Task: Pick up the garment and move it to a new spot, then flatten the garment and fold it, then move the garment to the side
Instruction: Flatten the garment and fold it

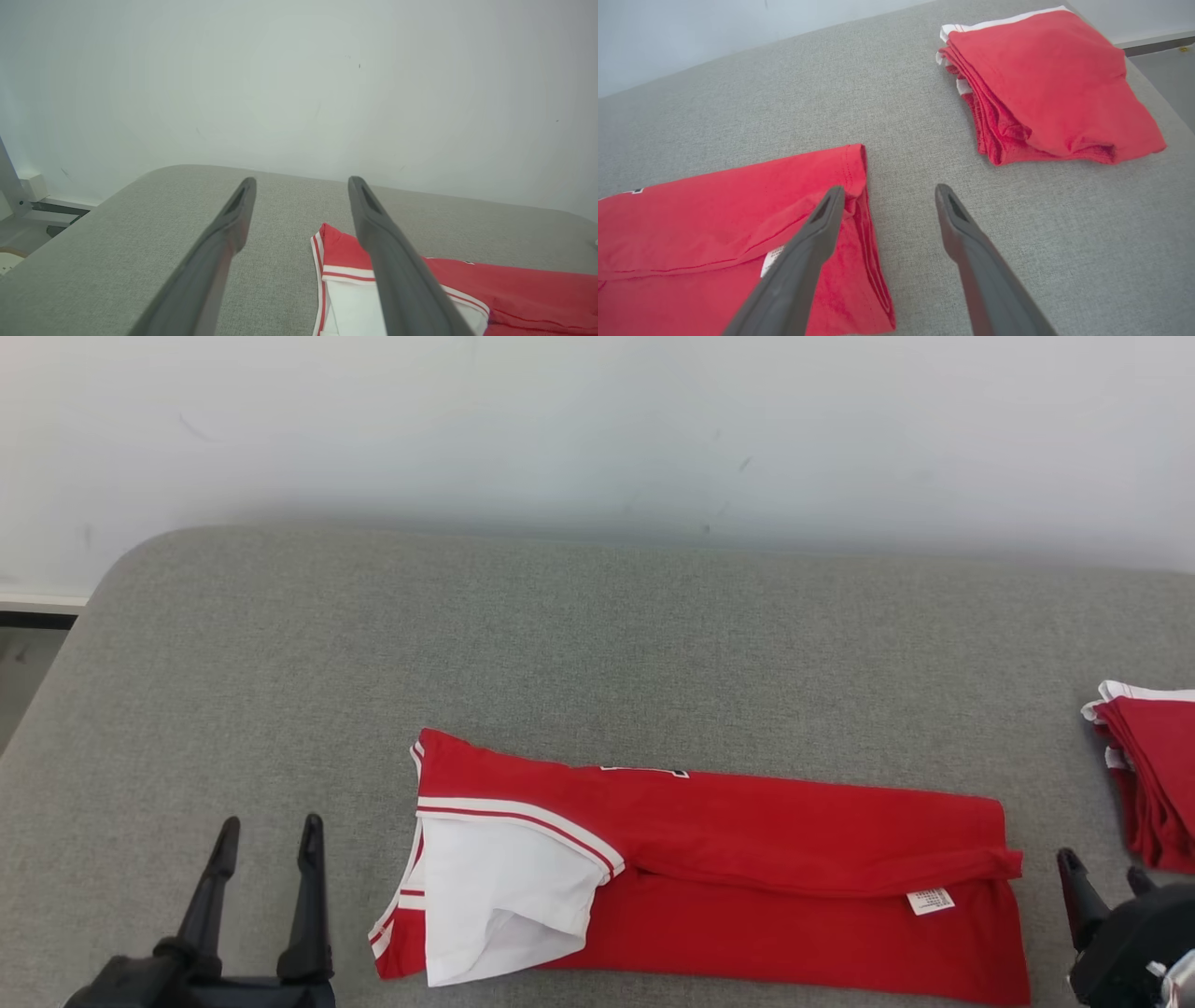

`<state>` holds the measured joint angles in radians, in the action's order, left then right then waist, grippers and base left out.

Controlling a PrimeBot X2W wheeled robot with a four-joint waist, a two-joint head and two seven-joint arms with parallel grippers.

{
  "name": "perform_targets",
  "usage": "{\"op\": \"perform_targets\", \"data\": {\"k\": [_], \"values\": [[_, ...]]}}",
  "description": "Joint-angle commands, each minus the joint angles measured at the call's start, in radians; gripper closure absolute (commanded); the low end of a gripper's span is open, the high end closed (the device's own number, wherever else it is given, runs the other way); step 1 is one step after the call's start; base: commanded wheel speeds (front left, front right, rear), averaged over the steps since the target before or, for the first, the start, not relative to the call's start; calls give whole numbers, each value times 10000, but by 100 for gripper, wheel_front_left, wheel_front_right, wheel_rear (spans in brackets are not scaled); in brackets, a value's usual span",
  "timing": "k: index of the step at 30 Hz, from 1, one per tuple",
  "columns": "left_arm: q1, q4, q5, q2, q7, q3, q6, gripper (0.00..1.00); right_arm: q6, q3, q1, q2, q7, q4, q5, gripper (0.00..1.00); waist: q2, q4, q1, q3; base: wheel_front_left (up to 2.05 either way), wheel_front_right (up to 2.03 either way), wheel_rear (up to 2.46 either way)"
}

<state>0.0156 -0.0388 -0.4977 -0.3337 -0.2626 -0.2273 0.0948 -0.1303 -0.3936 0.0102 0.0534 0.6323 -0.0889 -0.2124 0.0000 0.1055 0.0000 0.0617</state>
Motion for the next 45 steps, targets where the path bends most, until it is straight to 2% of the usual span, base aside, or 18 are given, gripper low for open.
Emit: {"op": "perform_targets", "data": {"k": [1,6,12,19,28,36,37,38,39,40,42,45], "values": [[-232,-70,174,120,-30,123,-124,0,-7,-41,214,-36,-144,248,-155,0,0,-6,0,11,0,0,0],[-426,-31,561,467,-31,449,-643,0,-7,86,738,-33,-513,1311,-250,0,0,39,0,21,0,0,0],[-597,82,792,632,-32,771,-1020,0,-7,326,1383,-31,-923,2418,133,0,0,61,0,13,0,0,0],[-539,108,988,733,-33,1020,-1183,0,-7,697,1873,-26,-825,3554,641,0,0,146,0,169,0,0,0],[-465,231,1107,917,-33,1051,-1337,0,-7,435,2028,-27,-707,4682,1273,0,0,309,0,276,0,0,0],[-516,288,1080,977,-33,1064,-1368,0,-9,768,2124,-74,-279,5351,878,0,0,299,0,318,0,0,0],[-518,292,1084,983,-33,1052,-1374,0,-13,868,2118,-95,-217,5424,803,15,0,300,0,312,0,0,0],[-518,292,1084,983,-33,1052,-1374,0,-13,868,2118,-95,-217,5424,803,15,0,300,0,312,0,0,0],[-520,299,1083,981,-33,1038,-1371,0,-19,922,2105,-106,-169,5497,737,52,0,301,0,309,0,0,0],[-517,306,1085,979,-33,1020,-1379,0,-19,981,2101,-115,-124,5553,707,76,0,304,0,304,0,0,0],[-515,329,1087,977,-33,990,-1390,0,-19,1045,2098,-117,-110,5632,729,100,0,316,0,282,0,0,0],[-544,348,1079,960,-33,965,-1386,0,-18,1050,2120,-80,-229,5703,733,100,0,330,0,237,0,0,0]]}}
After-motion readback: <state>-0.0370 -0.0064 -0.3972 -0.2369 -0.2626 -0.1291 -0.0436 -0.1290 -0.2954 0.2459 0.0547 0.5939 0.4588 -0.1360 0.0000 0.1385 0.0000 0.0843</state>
